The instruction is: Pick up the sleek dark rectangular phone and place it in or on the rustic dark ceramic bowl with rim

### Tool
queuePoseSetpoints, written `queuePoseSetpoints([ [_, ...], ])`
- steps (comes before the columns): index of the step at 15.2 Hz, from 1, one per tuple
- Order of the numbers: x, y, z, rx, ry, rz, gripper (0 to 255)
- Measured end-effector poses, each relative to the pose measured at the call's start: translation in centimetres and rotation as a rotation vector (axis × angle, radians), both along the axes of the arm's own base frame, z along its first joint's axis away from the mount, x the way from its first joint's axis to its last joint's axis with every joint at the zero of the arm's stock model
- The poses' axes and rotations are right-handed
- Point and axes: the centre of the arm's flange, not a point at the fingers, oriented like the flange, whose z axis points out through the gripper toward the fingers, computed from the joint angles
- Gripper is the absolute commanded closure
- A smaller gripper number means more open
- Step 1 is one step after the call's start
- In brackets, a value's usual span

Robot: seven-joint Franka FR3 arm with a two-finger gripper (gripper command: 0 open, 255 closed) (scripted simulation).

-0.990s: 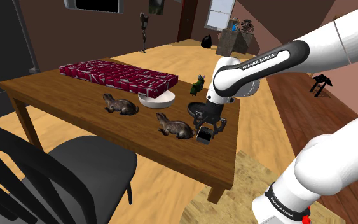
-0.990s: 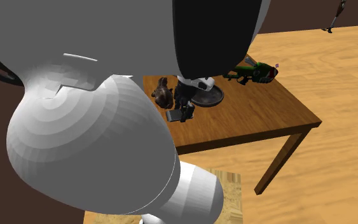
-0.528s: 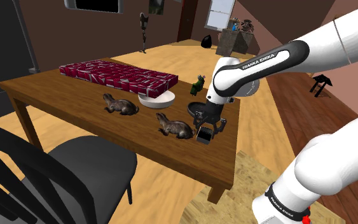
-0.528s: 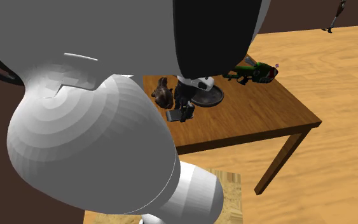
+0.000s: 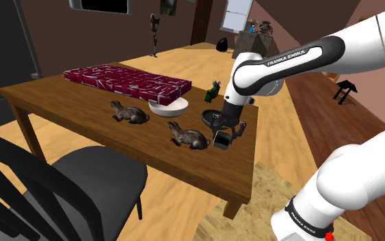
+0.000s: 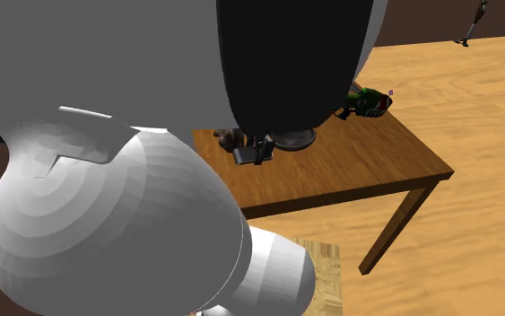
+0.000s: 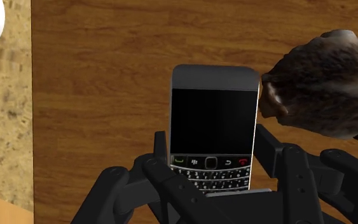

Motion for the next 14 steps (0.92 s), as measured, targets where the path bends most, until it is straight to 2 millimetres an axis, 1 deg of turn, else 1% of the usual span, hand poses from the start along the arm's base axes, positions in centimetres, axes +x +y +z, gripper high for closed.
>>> queuePoseSetpoints([
  [14,0.1,-0.1,7.5,0.000,0.000,0.000,255],
])
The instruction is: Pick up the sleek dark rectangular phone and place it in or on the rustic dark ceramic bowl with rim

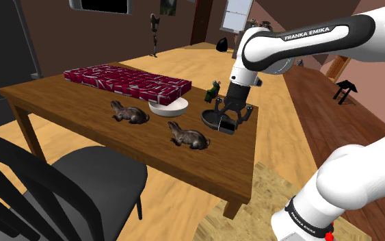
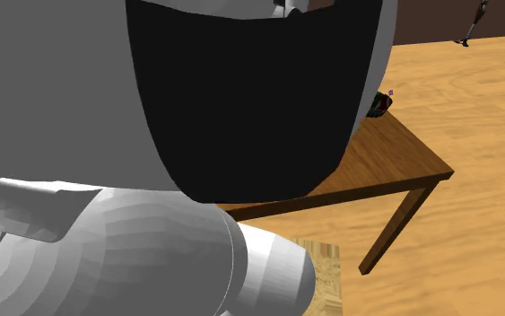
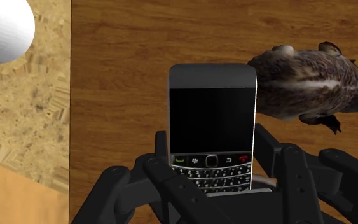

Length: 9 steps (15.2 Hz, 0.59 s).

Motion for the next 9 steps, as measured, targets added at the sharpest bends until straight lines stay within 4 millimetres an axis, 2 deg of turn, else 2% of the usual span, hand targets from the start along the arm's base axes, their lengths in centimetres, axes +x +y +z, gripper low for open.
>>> queuePoseSetpoints([
  [8,-0.1,0.0,4.2,0.000,0.000,0.000,255],
  [9,0.3,-0.3,4.5,0.000,0.000,0.000,255],
])
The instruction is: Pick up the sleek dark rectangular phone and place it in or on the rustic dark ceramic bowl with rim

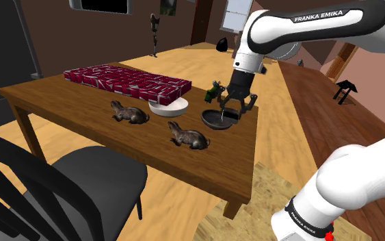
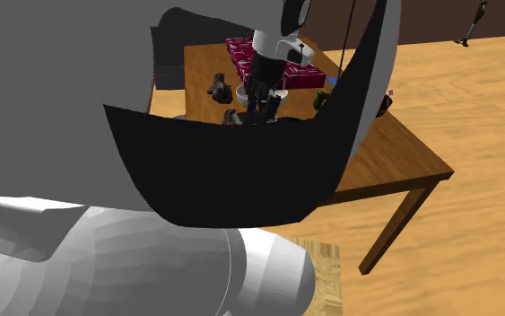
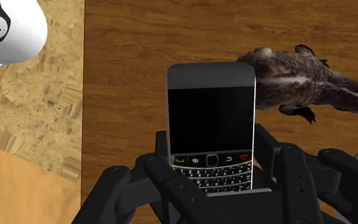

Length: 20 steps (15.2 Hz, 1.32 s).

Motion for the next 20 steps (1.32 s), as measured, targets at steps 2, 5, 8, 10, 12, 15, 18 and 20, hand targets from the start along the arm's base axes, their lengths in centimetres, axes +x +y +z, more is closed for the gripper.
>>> queuePoseSetpoints([
  [2,1.7,-1.4,0.2,0.000,0.000,0.000,255],
  [5,4.3,-4.3,0.5,0.001,0.000,-0.001,255],
  [8,7.1,-7.0,0.5,0.000,0.001,0.000,255],
  [10,9.0,-8.7,0.6,0.001,0.001,-0.001,255],
  [12,10.2,-9.8,0.5,0.000,0.001,-0.001,255],
  [15,10.5,-10.2,-0.8,0.000,0.001,0.000,255],
  [18,10.5,-10.2,-2.4,0.000,0.001,0.000,255],
  [20,10.6,-10.2,-3.4,0.000,0.001,0.000,255],
])
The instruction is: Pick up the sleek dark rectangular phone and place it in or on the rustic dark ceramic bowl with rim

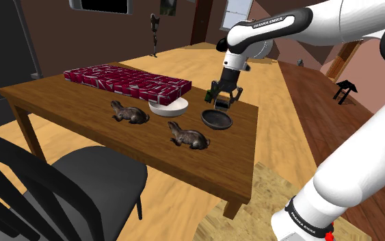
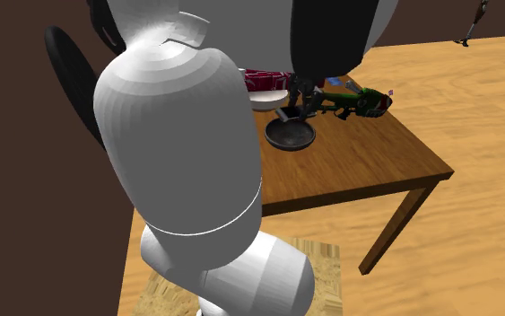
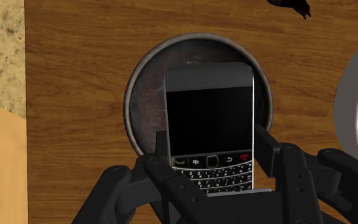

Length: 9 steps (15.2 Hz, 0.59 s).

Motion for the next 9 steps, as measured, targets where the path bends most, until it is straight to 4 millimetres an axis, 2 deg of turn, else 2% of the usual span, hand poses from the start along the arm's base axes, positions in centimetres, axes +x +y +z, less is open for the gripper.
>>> queuePoseSetpoints([
  [5,0.1,-0.1,-2.7,0.000,0.000,0.000,255],
  [9,0.0,0.0,-3.3,0.000,0.000,0.000,255],
])
